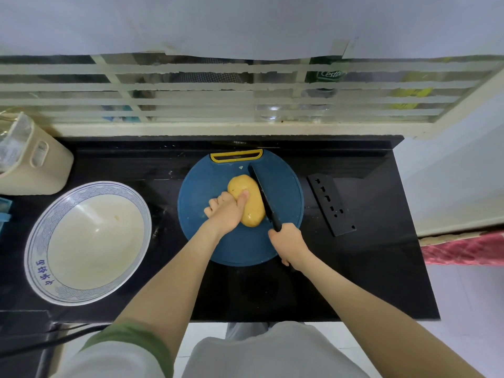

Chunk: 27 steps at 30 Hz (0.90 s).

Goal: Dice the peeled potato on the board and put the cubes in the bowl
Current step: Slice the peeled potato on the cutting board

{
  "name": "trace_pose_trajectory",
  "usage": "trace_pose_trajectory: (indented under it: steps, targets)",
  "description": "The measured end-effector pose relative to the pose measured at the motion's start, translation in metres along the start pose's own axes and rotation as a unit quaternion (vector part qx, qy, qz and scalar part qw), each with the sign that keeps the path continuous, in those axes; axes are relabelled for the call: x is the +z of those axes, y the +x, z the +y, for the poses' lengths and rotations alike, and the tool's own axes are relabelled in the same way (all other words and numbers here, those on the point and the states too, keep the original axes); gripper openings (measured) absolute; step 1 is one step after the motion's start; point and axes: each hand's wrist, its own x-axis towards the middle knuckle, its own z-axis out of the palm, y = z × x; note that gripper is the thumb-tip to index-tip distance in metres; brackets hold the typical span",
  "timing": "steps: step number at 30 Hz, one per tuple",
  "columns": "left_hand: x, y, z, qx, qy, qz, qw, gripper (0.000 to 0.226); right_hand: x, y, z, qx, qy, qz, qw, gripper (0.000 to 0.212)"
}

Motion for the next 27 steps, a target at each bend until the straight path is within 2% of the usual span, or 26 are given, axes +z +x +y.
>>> trace_pose_trajectory:
  steps: [5, 11, 14, 16, 18, 20, 23, 25, 27]
  targets:
    - [-0.008, -0.008, -0.008, 0.013, -0.016, -0.026, 0.999, 0.067, -0.005, -0.007, -0.004, -0.003, 0.058, 0.004, 0.998, 0.025]
    - [-0.004, -0.006, -0.016, 0.015, 0.016, -0.005, 1.000, 0.069, -0.009, -0.009, -0.007, -0.034, 0.044, 0.027, 0.998, 0.025]
    - [-0.004, -0.002, -0.016, 0.010, 0.006, 0.044, 0.999, 0.065, -0.014, -0.007, -0.006, -0.095, -0.115, 0.067, 0.987, 0.027]
    - [-0.006, -0.003, -0.013, 0.023, -0.037, 0.144, 0.989, 0.056, -0.021, -0.007, -0.002, -0.125, -0.235, 0.094, 0.959, 0.024]
    - [-0.013, -0.006, -0.009, 0.073, -0.052, 0.250, 0.964, 0.043, -0.029, -0.010, 0.002, -0.140, -0.327, 0.122, 0.927, 0.022]
    - [-0.019, -0.008, -0.002, 0.173, 0.030, 0.291, 0.941, 0.034, -0.035, -0.015, 0.003, -0.153, -0.408, 0.143, 0.889, 0.024]
    - [-0.022, -0.007, 0.016, 0.340, 0.191, 0.242, 0.888, 0.030, -0.043, -0.017, 0.003, -0.178, -0.486, 0.162, 0.840, 0.026]
    - [-0.018, -0.006, 0.032, 0.379, 0.283, 0.160, 0.866, 0.036, -0.045, -0.019, 0.003, -0.190, -0.517, 0.173, 0.816, 0.027]
    - [-0.014, -0.003, 0.045, 0.377, 0.346, 0.099, 0.853, 0.038, -0.047, -0.020, 0.004, -0.196, -0.533, 0.182, 0.803, 0.027]
